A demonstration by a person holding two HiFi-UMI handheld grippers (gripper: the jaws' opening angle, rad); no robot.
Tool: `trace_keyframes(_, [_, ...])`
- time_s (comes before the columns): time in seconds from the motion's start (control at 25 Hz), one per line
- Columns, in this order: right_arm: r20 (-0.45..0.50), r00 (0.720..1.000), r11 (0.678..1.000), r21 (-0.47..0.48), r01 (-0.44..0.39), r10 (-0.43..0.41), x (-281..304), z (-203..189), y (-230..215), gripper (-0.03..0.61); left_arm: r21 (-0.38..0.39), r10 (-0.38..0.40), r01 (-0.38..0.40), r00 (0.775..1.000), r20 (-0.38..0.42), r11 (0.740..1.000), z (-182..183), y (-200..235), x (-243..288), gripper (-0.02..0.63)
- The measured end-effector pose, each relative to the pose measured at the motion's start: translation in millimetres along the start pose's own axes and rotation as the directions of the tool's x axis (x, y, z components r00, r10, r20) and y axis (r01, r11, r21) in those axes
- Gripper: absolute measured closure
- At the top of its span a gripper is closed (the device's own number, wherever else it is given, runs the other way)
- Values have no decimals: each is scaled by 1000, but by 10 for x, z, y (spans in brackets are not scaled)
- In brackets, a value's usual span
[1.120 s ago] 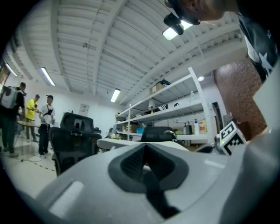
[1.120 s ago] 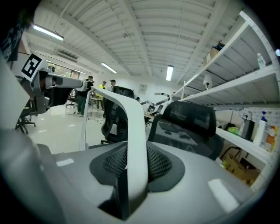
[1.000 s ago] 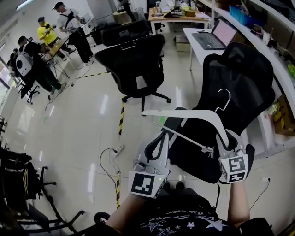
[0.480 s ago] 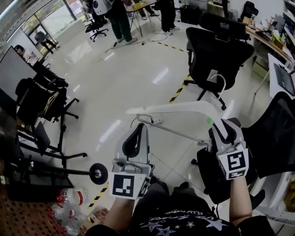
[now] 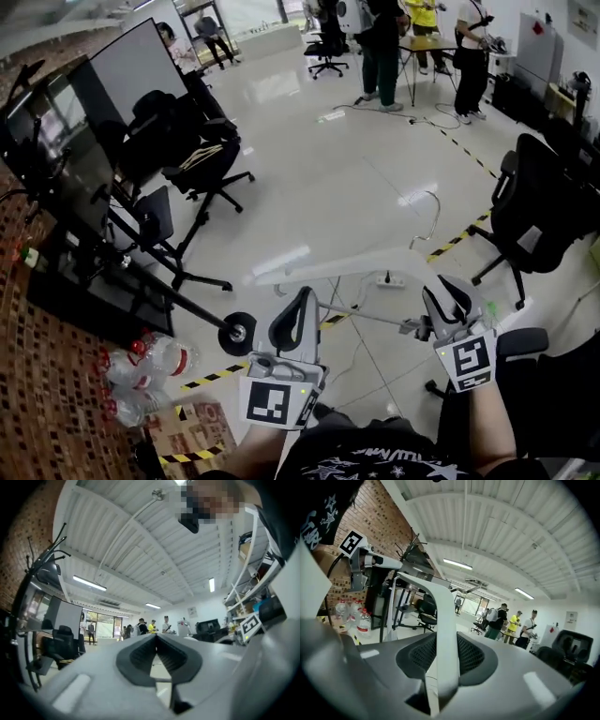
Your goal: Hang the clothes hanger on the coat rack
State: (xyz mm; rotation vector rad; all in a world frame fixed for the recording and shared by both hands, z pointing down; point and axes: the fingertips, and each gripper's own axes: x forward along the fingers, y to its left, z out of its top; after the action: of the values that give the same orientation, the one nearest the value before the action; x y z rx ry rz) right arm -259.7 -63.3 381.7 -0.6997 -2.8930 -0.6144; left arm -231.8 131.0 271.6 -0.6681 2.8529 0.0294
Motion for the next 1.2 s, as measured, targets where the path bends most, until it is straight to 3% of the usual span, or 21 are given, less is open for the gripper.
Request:
trace_keyframes(0.28, [81, 978, 978, -99, -185, 193, 735, 627, 921, 457, 70, 175, -174, 985, -8, 982, 77, 1022, -517, 609])
trace_keyframes(0.56, [212, 902, 916, -226, -330, 377, 1625, 1332, 1884, 457, 145, 371, -369, 929, 17, 918, 152, 2040, -1067, 609])
trace_keyframes(0.84, [265, 847, 870, -323, -372, 460, 1953, 1832, 2513, 457, 166, 482, -484, 874, 51, 859, 311, 2475, -1559, 609])
trace_keyframes(1.04, [294, 807, 845, -346, -409, 511, 2026, 2104, 2883, 459, 162, 521, -523, 852, 53, 837, 311, 2643, -1806, 609])
trace_keyframes(1.2, [300, 792, 828, -380, -412, 532, 2066, 2226, 3111, 458, 148, 550, -552, 833, 54, 821, 348, 2749, -1945, 609])
